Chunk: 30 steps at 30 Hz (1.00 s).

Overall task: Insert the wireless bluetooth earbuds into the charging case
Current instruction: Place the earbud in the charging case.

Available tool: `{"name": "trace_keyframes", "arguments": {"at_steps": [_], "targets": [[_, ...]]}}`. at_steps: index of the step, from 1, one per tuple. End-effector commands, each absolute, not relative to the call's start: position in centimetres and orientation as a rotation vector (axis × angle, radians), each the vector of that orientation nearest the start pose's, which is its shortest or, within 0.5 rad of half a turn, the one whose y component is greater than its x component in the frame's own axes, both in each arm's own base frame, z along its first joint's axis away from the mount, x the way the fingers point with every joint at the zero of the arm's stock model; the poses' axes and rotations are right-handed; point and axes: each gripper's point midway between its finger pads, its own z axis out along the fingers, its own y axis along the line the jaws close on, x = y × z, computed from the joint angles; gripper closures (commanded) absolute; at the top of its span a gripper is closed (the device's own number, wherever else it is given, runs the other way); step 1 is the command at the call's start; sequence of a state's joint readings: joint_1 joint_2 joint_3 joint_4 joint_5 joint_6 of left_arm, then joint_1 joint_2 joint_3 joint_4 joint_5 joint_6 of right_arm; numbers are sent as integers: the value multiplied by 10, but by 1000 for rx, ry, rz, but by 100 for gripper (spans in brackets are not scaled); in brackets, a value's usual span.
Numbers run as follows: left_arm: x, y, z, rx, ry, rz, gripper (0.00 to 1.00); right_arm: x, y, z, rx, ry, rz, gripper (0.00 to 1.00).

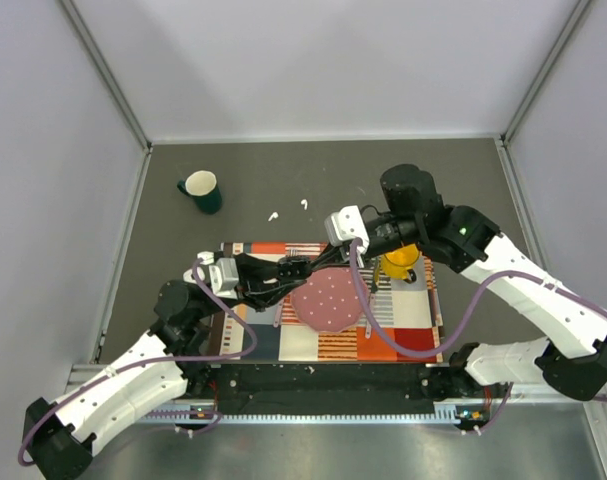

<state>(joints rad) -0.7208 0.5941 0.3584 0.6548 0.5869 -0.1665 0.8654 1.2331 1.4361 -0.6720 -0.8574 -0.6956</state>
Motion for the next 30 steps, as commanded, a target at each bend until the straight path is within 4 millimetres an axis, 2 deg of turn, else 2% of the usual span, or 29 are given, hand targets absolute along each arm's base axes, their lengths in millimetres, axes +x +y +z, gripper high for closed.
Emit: {"name": "trace_keyframes", "arguments": {"at_steps": [1,11,15,24,30], "targets": [[127,-251,343,839,891,-1107,100,127,339,362,-1718,904,944,100],[127,-250,343,836,889,-1104,100,132,347,355,-1707,930,928,100],[128,-249,344,827,889,-1097,100,134,348,350,-1706,963,922,100],[134,-242,347,771,888,-1054,100,124,345,341,-1723,995,959,100],[132,-239,349,767,874,-1049,100,128,344,336,-1723,1021,938,100]]}}
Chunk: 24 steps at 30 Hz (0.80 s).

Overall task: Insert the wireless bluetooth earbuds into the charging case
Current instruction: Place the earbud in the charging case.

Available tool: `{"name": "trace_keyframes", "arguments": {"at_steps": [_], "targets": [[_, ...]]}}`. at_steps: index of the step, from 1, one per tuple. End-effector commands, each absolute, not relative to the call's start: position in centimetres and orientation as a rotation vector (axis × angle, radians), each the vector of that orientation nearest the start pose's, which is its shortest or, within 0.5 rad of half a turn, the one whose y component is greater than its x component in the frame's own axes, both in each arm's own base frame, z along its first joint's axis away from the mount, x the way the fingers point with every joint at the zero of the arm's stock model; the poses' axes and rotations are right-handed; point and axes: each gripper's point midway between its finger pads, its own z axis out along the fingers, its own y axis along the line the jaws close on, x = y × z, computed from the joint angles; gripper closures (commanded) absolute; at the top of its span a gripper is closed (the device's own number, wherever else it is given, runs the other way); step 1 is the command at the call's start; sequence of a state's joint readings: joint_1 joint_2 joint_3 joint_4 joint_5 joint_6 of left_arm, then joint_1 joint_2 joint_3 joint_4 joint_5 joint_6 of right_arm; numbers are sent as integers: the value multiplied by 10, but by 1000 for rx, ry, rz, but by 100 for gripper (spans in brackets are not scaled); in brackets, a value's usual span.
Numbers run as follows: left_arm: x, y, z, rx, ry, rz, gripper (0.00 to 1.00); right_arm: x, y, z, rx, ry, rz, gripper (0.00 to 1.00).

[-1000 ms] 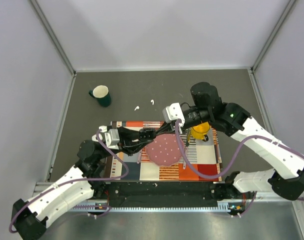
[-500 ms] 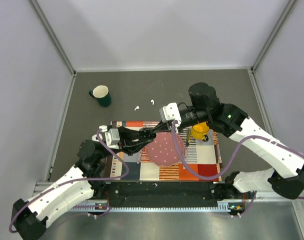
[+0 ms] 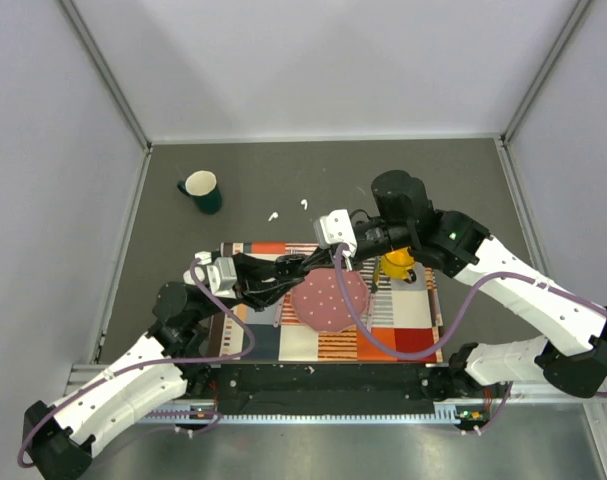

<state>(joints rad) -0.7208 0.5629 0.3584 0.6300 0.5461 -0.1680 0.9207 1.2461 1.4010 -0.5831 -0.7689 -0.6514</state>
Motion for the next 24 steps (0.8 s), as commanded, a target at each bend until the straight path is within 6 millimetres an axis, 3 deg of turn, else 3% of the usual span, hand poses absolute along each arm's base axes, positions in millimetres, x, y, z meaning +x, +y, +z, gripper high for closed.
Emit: {"name": "trace_keyframes", "arguments": {"at_steps": [1,10,17,24], "targets": [[132,-239,349,766,872,-1049,100,128,345,333,-1728,1031,940,100],[131,-236,353,762,848,-1034,100,140,348,321,-1733,1119,872,97],[130,-238,354,763,840,-1042,100,143,351,318,-1731,1143,840,81],[133,-238,350,766,859,-1032,100,150,346,331,-1701,1112,771,64]]}}
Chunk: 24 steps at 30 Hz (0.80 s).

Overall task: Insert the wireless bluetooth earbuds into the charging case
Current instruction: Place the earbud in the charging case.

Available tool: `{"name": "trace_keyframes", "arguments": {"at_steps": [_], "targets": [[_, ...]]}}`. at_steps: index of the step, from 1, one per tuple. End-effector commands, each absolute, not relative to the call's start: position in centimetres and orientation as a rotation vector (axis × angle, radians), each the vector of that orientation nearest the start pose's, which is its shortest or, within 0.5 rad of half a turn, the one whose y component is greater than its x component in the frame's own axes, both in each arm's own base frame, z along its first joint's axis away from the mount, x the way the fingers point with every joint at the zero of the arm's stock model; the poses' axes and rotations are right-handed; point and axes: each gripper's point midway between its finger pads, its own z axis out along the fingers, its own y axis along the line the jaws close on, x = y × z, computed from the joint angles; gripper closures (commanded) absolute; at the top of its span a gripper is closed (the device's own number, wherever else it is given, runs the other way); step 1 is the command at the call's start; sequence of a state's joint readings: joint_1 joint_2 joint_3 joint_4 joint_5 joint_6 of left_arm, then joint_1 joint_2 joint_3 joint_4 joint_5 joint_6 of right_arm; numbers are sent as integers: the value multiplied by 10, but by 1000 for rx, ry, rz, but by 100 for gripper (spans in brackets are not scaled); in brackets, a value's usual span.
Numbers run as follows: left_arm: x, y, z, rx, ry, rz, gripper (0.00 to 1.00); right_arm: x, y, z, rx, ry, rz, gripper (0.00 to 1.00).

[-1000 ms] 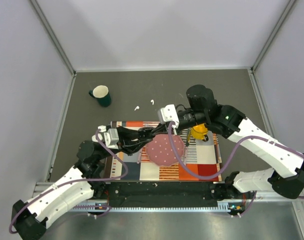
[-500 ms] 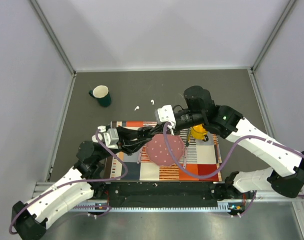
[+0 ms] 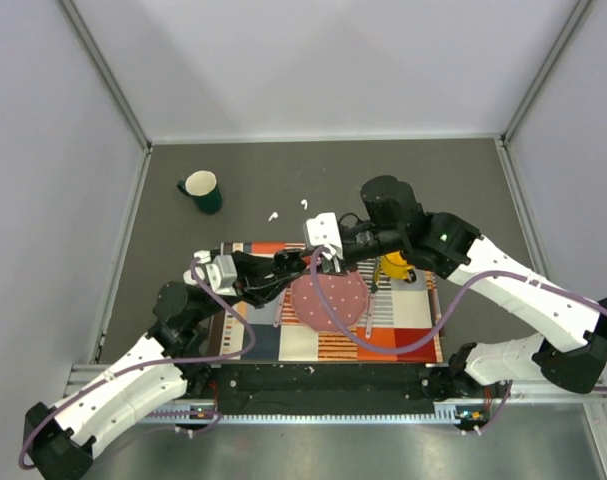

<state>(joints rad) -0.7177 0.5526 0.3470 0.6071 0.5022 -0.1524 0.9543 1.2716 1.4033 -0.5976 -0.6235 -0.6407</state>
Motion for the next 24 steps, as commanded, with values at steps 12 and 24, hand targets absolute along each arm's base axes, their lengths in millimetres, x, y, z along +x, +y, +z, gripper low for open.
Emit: {"name": "trace_keyframes", "arguments": {"at_steps": [12,24], "targets": [[135,-235,342,756,885,-1012,100,136,334,370,-1608,968,774,55],[142,-226,347,696,861,-955,100,202,322,429,-890,1281,901,39]]}}
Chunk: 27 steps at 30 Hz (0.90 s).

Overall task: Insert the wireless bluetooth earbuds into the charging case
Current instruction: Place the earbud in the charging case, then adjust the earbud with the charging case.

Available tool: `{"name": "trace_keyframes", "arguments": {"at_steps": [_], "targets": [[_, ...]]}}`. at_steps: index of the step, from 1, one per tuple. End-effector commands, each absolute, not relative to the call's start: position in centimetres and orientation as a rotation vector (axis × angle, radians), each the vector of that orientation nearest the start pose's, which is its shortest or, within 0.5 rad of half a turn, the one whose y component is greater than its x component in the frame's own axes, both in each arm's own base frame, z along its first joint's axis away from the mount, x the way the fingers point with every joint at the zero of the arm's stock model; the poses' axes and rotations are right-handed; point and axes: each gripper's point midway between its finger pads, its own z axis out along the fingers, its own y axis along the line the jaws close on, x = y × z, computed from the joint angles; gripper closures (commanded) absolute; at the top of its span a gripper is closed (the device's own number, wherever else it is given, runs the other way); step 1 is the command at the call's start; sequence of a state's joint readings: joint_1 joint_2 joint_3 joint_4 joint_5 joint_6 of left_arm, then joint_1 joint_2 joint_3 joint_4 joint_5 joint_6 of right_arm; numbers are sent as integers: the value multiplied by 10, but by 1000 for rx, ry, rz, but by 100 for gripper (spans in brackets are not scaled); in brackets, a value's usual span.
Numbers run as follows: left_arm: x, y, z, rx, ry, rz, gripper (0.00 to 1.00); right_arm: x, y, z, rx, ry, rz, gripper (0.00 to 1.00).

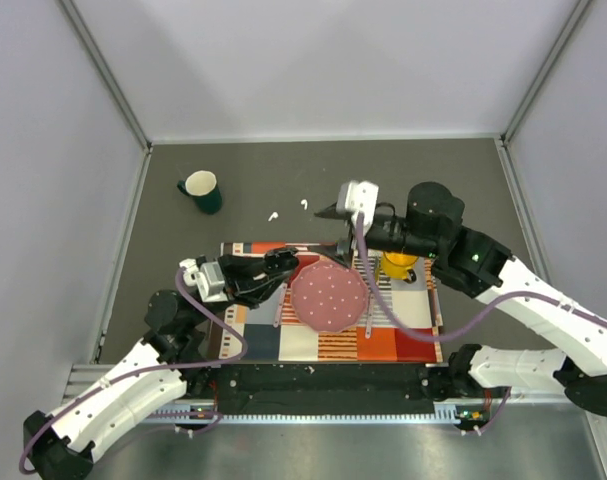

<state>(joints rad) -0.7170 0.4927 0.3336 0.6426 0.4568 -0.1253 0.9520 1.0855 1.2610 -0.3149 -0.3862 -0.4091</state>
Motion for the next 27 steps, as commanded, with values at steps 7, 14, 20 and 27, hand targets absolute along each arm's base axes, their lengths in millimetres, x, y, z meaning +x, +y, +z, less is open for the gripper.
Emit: {"name": "trace_keyframes", "arguments": {"at_steps": [7,14,20,27], "targets": [[150,-226,353,696,838,-900,100,191,341,425,-500,1657,1619,45],[156,-229,362,701,819,-869,100,170,349,409,-415,1674,1932,39],[159,-225,368,677,810,-844,100,171,349,403,-391,1704,1939,29],[162,-224,374,677,786,-805,100,171,357,389,-364,1788,2017,19]]}}
